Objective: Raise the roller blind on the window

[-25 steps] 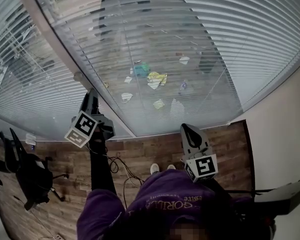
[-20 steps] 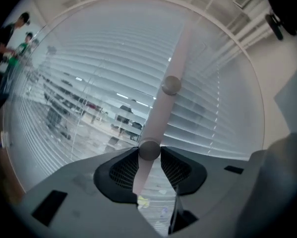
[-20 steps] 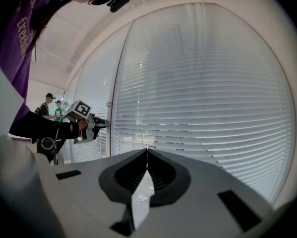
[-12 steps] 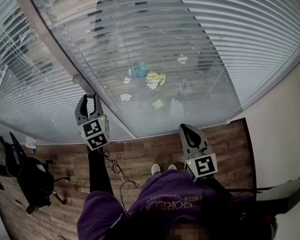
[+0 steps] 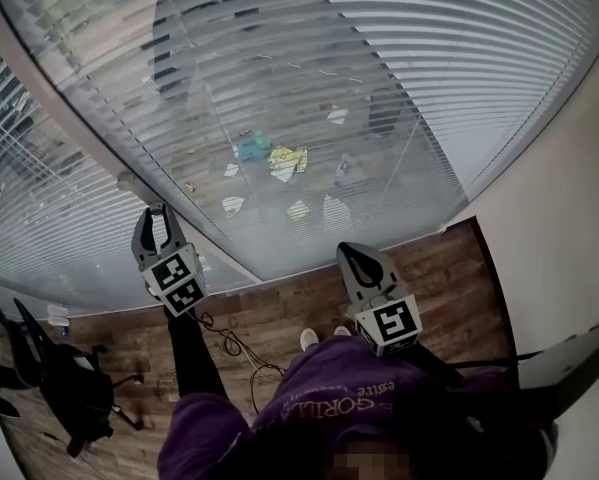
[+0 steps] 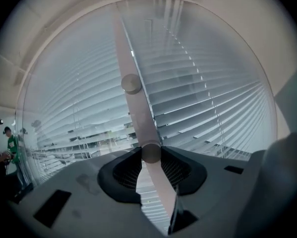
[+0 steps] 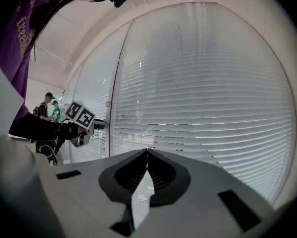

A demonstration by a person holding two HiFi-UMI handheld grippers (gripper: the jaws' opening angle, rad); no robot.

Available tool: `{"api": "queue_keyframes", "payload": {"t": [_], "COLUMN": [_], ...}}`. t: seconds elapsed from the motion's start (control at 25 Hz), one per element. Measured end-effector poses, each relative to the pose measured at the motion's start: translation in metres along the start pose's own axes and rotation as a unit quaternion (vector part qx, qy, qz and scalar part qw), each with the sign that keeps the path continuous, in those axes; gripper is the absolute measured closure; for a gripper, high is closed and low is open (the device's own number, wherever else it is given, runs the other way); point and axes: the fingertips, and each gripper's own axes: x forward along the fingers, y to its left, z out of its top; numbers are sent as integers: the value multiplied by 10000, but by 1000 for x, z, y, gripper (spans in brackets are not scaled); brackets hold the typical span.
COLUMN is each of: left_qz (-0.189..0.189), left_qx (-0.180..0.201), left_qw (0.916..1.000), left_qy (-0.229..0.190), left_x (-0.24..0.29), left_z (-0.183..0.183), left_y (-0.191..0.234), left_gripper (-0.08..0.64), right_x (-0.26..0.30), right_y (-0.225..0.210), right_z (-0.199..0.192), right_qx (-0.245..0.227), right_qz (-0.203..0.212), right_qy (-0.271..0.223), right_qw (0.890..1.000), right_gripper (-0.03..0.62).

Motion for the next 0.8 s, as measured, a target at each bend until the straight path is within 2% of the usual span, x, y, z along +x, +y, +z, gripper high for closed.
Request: {"api": "queue_keyframes", "payload": {"t": [0.24, 0.56, 0.8], "left_qz": [23, 40, -109], "left_qx": [-445, -736, -1407], "left_qw": [9990, 9966, 9883], "left_qy": [-23, 377, 576], "left_x": [1, 2, 2], "left_z": [-2, -2, -3], "left_y": [3, 4, 3], "left_gripper": [442, 442, 442], "right_x": [1, 3, 0], "right_y": [2, -1, -3], "right_z": [7, 8, 8], "right_qx": [10, 74, 54], "right_qz": [81, 68, 36], "right_qy": [-64, -107, -90], "right_qw": [9999, 9999, 9999], "right_gripper": [594, 594, 594]}}
